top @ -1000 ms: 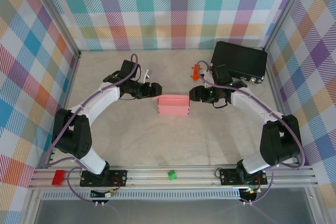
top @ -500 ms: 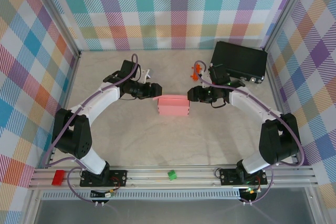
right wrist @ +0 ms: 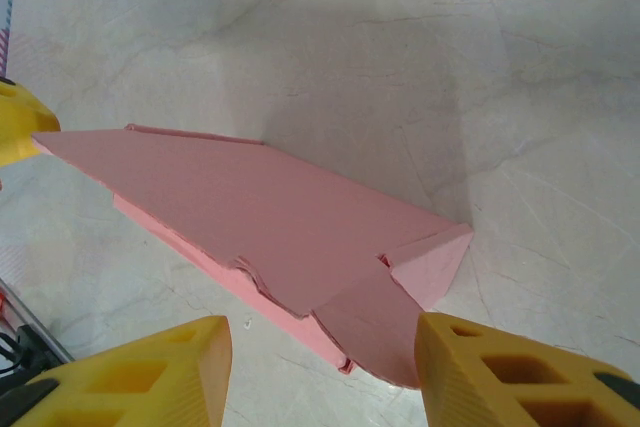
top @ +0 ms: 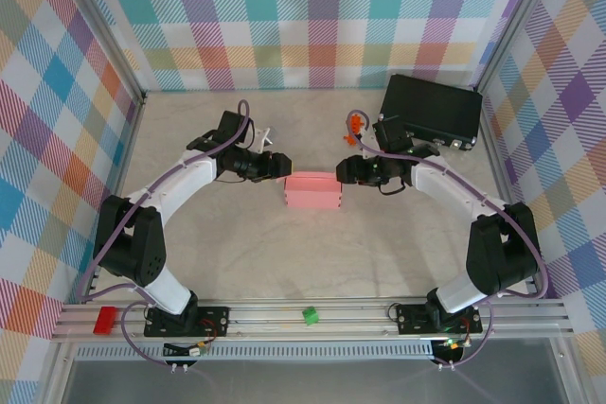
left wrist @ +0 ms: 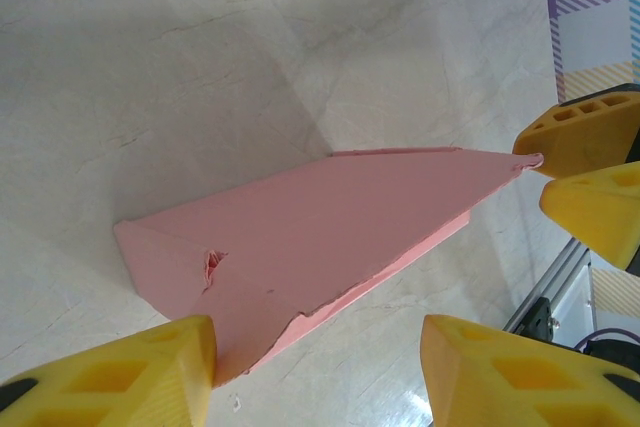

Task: Fold the paper box

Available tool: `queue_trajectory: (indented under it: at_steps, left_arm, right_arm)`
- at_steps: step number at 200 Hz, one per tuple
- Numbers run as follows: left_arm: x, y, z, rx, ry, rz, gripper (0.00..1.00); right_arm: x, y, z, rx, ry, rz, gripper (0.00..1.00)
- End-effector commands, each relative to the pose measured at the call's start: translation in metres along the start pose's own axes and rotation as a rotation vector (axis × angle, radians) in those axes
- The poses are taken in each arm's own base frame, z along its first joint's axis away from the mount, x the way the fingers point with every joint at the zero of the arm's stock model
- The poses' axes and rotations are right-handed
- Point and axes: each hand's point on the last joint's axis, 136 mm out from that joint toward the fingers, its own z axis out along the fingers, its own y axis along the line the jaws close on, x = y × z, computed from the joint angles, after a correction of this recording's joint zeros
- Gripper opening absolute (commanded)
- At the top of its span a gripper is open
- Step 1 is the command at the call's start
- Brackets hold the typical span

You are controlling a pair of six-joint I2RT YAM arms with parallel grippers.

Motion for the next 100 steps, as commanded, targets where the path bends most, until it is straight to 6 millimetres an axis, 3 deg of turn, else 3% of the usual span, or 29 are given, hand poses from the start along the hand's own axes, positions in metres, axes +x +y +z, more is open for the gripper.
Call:
queue_trajectory:
  at_steps: [1,100]
  left_arm:
    - [0.0063,0.0051,0.0008,-0.006,0.02,-0.028,0.57]
    - [0.0106,0.0059,0.0024,0.002,0.03,-0.047,0.56]
  right_arm:
    - [-0.005,0.001,-0.0053,0.028,-0.01,0.001,0.53]
    - [0.0024,0.0088,-0.0043,-0.018,0.032,0.004,0.52]
